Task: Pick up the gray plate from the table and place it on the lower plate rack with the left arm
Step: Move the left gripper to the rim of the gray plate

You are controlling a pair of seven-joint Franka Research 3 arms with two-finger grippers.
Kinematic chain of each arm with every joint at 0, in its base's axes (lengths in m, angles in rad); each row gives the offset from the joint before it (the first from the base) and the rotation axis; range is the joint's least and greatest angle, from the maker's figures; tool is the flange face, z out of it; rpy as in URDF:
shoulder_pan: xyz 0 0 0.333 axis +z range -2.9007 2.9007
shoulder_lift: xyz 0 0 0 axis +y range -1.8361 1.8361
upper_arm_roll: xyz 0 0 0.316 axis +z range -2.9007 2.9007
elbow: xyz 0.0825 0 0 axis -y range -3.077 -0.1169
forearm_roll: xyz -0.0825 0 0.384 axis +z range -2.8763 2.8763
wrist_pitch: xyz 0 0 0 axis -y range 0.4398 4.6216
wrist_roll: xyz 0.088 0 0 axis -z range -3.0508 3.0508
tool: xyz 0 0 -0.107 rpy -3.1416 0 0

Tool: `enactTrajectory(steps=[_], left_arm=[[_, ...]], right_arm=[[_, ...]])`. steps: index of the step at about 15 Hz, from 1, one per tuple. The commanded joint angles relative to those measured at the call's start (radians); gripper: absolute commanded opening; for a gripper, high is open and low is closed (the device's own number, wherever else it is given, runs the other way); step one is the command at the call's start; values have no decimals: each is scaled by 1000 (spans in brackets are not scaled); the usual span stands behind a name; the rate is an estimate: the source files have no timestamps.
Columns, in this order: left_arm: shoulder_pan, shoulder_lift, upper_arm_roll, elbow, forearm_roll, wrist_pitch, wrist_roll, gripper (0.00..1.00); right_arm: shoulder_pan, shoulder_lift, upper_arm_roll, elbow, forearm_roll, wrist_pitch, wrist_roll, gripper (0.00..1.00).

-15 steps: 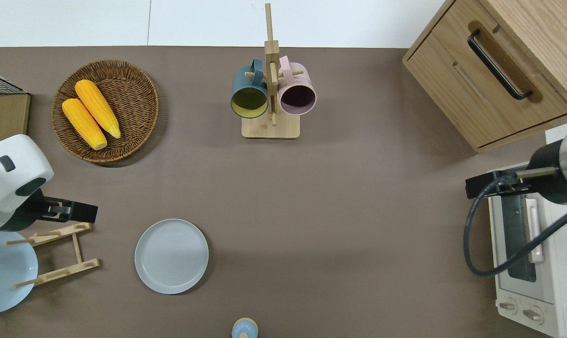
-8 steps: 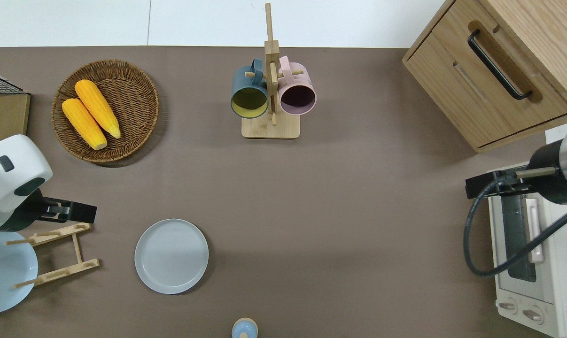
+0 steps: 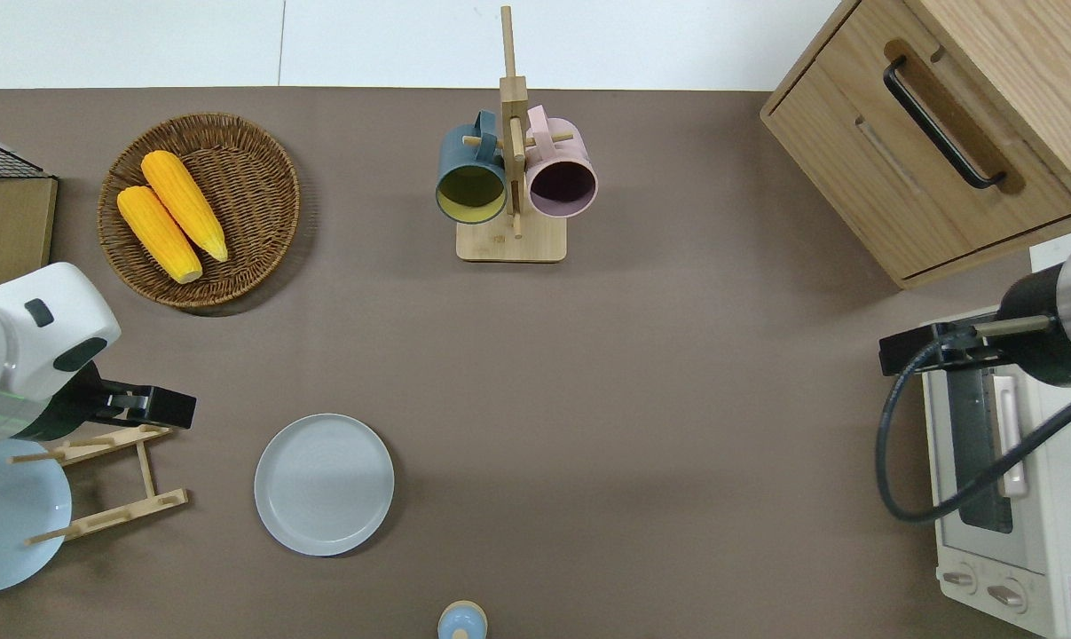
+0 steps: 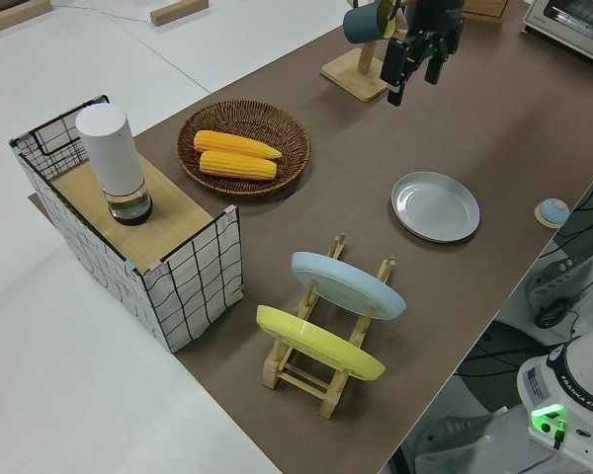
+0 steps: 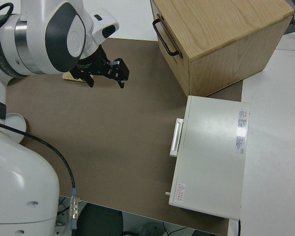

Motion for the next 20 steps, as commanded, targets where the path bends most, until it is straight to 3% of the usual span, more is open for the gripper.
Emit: enactTrajectory(steps=[1, 4, 11, 14, 20], left_arm=[[-3, -17, 3, -111, -15, 66, -19, 1000], [-2, -45, 3, -198, -18, 117, -17, 1000], [0, -161, 5, -551, -30, 425, -17, 1000], [-2, -169, 5, -686, -29, 566, -17, 1000], [-9, -149, 5, -778, -29, 698, -17, 998]], right_arm=[[-7, -2, 7, 6, 7, -14, 0, 987], [-7, -2, 5, 6, 7, -14, 0, 987], [-7, -2, 5, 6, 7, -14, 0, 990], [-7, -2, 7, 6, 7, -14, -1, 990], [-7, -2, 7, 6, 7, -14, 0, 990]])
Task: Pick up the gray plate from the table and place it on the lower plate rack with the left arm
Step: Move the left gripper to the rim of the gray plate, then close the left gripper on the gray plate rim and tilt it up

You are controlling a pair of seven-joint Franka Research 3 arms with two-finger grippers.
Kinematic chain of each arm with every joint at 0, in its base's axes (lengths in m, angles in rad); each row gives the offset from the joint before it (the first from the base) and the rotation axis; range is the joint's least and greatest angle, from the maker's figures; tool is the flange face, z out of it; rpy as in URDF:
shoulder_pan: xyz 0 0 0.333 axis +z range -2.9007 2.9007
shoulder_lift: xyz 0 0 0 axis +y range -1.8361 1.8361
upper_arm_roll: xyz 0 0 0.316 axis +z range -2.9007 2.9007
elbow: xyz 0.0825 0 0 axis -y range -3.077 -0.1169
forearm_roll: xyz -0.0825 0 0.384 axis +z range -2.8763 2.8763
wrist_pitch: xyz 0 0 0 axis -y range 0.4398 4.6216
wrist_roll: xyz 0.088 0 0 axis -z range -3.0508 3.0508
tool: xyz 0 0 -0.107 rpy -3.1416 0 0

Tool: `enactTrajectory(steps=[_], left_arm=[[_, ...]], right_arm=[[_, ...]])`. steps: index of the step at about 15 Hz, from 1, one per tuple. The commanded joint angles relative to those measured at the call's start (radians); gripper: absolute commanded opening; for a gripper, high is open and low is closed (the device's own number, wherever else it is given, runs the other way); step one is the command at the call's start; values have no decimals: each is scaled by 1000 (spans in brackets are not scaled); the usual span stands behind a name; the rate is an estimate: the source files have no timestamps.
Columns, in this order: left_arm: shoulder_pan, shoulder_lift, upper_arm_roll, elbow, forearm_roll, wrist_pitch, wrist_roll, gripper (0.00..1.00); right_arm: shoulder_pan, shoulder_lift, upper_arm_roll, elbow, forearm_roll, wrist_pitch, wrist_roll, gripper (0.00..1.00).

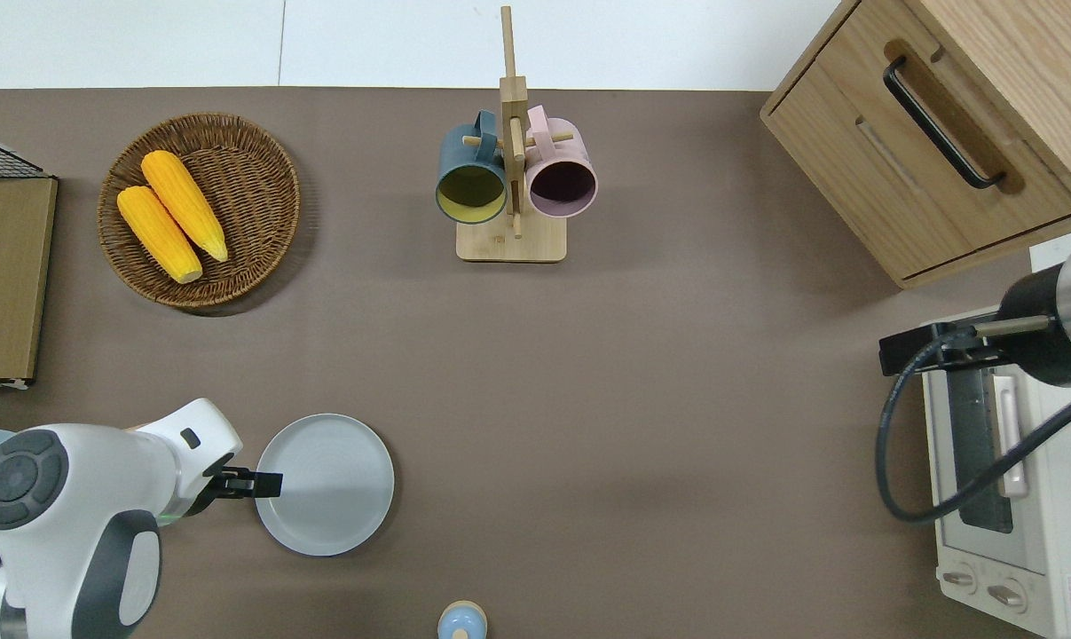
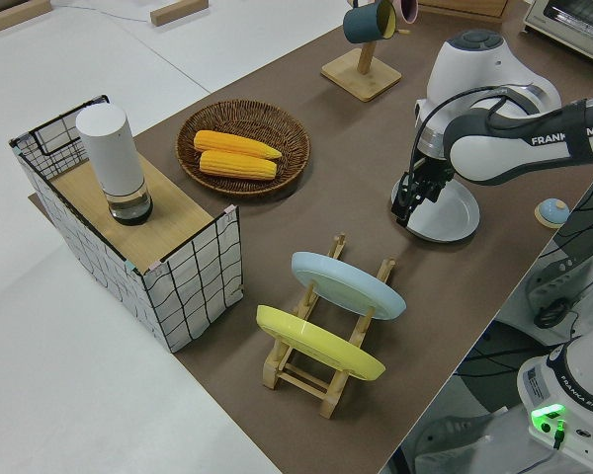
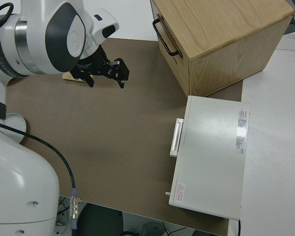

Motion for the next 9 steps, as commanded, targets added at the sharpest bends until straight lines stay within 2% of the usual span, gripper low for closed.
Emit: enactTrajectory(steps=[1, 9], left_arm=[[-9, -16, 4, -61, -12, 73, -7, 995], [-12, 53, 3, -105, -12, 197, -7, 991]], right_arm=[[-7, -2, 7, 6, 7, -14, 0, 990], [-7, -2, 7, 6, 7, -14, 0, 990]])
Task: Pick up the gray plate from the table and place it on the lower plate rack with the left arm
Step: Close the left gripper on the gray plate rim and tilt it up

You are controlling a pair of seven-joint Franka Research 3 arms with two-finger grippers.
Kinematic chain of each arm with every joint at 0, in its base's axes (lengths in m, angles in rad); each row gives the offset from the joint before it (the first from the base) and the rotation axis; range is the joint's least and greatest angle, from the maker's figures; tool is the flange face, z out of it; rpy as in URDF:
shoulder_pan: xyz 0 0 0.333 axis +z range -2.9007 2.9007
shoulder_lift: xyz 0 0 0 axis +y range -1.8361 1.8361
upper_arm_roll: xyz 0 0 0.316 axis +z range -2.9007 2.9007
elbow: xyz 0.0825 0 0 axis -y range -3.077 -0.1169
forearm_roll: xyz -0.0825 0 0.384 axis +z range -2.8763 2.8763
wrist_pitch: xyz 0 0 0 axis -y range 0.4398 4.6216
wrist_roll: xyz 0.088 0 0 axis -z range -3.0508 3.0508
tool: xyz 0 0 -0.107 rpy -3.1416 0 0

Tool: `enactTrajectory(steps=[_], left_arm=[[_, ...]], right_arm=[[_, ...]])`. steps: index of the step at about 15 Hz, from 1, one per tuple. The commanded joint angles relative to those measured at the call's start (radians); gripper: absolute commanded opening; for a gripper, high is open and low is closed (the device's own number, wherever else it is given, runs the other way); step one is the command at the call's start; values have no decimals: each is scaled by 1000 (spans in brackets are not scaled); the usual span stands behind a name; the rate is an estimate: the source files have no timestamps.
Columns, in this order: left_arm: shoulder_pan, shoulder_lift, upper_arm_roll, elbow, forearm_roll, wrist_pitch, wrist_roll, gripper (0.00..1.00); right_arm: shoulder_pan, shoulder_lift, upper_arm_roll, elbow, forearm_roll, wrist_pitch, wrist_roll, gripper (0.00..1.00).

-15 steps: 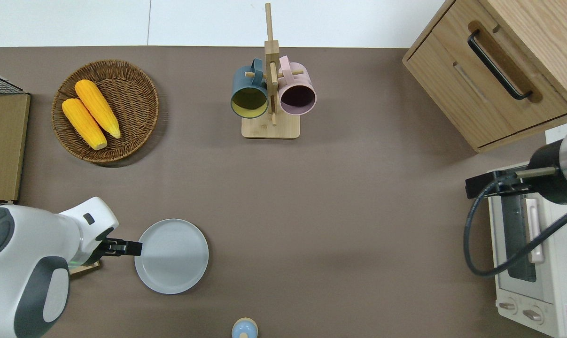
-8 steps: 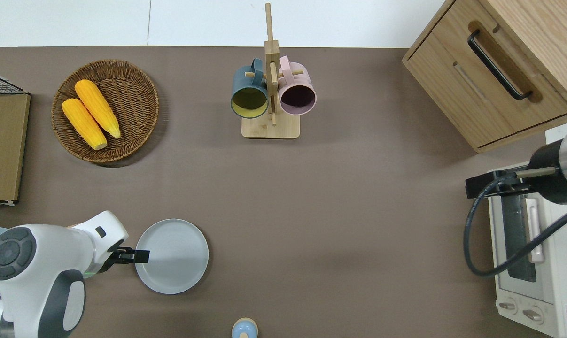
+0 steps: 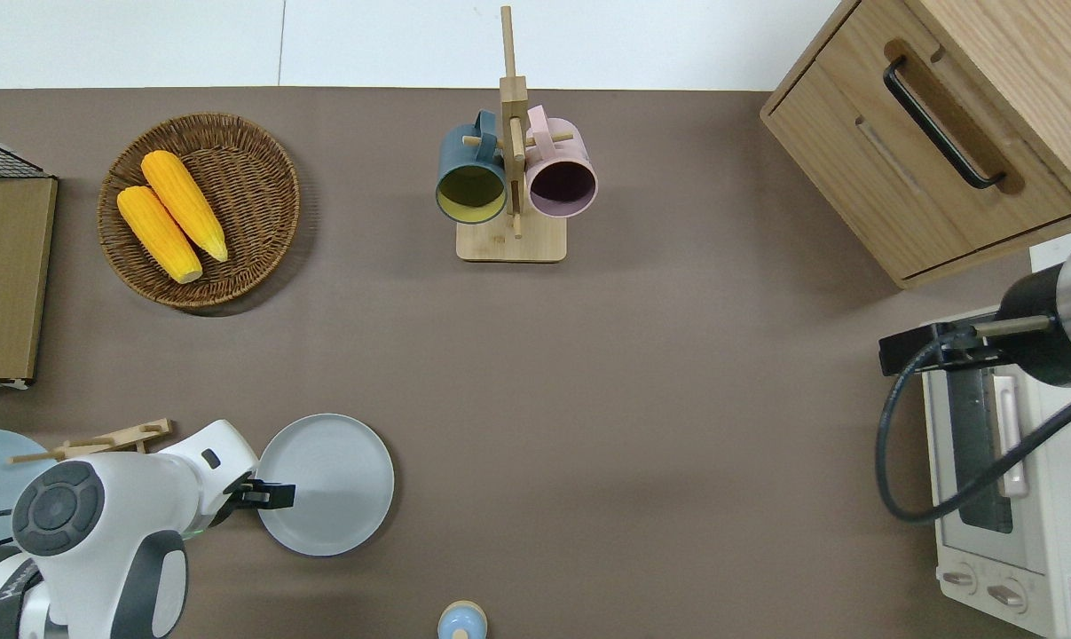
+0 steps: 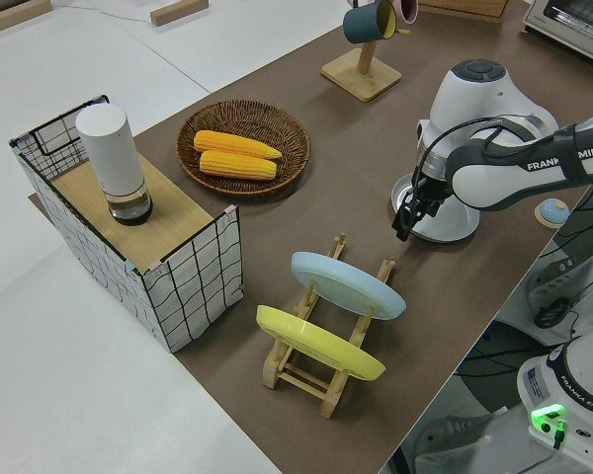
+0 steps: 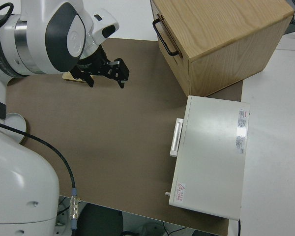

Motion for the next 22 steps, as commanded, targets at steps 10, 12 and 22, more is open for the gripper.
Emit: enactTrajectory(steps=[10, 12, 22], left_arm=[[-25, 53, 2, -43, -12, 97, -7, 322], [-25, 56, 2, -42, -12, 97, -5, 197], [-13, 7, 8, -30, -12, 24, 19, 0]], right_arm=[[-7, -2, 5, 6, 7, -14, 0, 987], [-7, -2, 7, 6, 7, -14, -1, 990], [-7, -2, 5, 6, 7, -14, 0, 990]])
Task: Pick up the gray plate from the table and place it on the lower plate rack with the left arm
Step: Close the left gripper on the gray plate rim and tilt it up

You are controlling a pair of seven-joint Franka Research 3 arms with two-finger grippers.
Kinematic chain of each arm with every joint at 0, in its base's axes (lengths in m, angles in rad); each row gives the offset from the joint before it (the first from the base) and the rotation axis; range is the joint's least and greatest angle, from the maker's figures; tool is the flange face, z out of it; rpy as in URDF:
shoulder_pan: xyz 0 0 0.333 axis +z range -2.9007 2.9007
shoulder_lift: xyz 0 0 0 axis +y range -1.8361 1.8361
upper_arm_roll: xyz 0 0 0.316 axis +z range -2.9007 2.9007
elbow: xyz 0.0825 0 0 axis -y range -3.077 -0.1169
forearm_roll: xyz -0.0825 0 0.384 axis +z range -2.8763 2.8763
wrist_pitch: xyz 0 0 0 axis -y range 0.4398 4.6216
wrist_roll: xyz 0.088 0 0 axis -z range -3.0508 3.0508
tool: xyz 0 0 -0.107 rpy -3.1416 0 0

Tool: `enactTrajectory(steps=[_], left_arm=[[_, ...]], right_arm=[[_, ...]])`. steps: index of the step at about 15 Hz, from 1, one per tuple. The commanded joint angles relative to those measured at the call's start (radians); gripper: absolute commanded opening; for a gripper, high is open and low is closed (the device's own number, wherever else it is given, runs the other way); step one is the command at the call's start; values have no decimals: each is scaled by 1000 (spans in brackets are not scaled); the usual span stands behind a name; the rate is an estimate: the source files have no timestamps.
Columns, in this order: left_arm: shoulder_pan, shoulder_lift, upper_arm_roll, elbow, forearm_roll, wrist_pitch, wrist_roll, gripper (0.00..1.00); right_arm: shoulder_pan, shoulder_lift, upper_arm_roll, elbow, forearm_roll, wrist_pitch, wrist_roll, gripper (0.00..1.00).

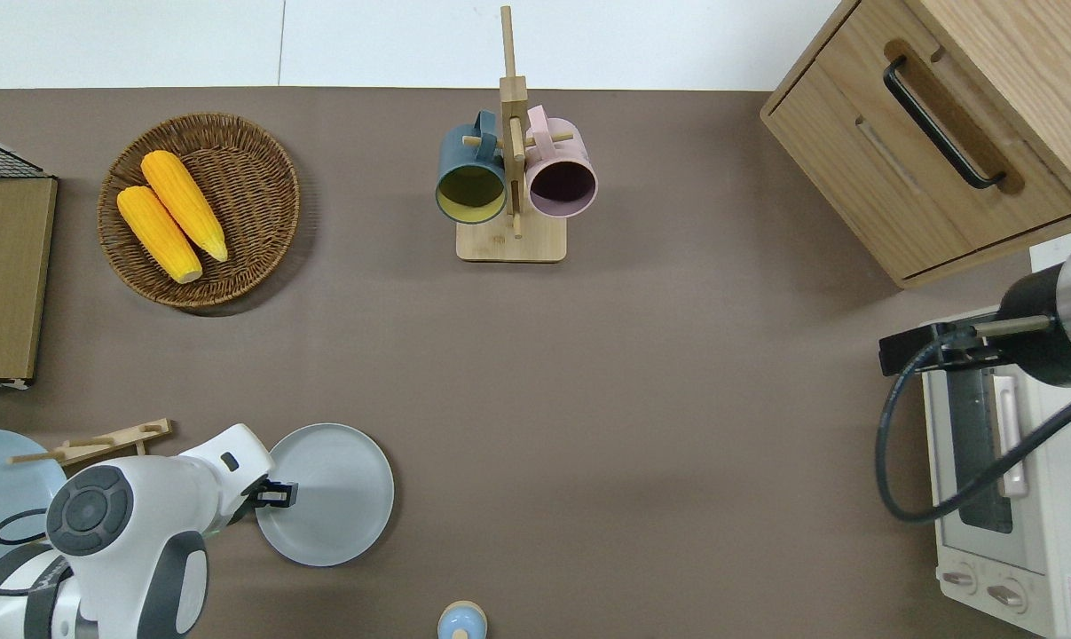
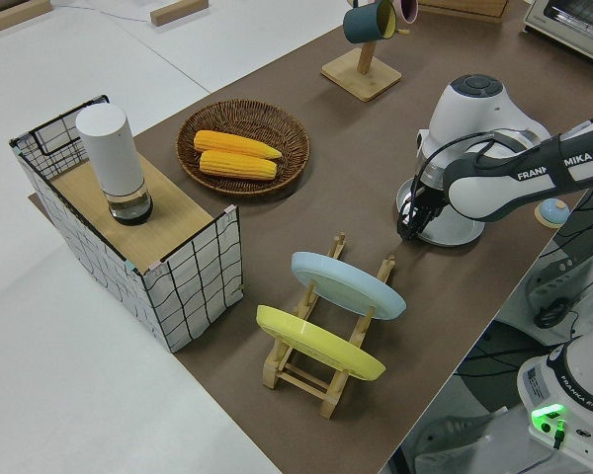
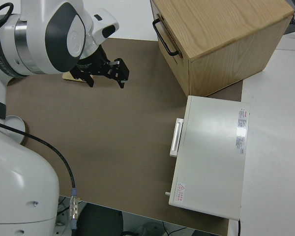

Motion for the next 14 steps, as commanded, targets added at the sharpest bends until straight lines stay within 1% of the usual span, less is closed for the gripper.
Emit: enactTrajectory(steps=[1, 3, 8, 10, 12, 14], left_arm=[[1, -49, 13, -1, -11, -61, 18, 0], [4, -74, 15, 20, -11, -106, 18, 0], [6, -124, 16, 97, -11, -264, 18, 0], [6, -135, 16, 123, -11, -310, 18, 0], [9, -150, 16, 166, -11, -370, 18, 0], [9, -160, 24, 233, -10, -448, 18, 0]], right_arm=[[-7, -2, 7, 6, 7, -14, 0, 990], [-7, -2, 7, 6, 7, -14, -1, 990], [-7, -2, 7, 6, 7, -14, 0, 987], [-7, -2, 5, 6, 7, -14, 0, 987], [-7, -2, 7, 6, 7, -13, 0, 987], [-7, -2, 7, 6, 7, -14, 0, 990]])
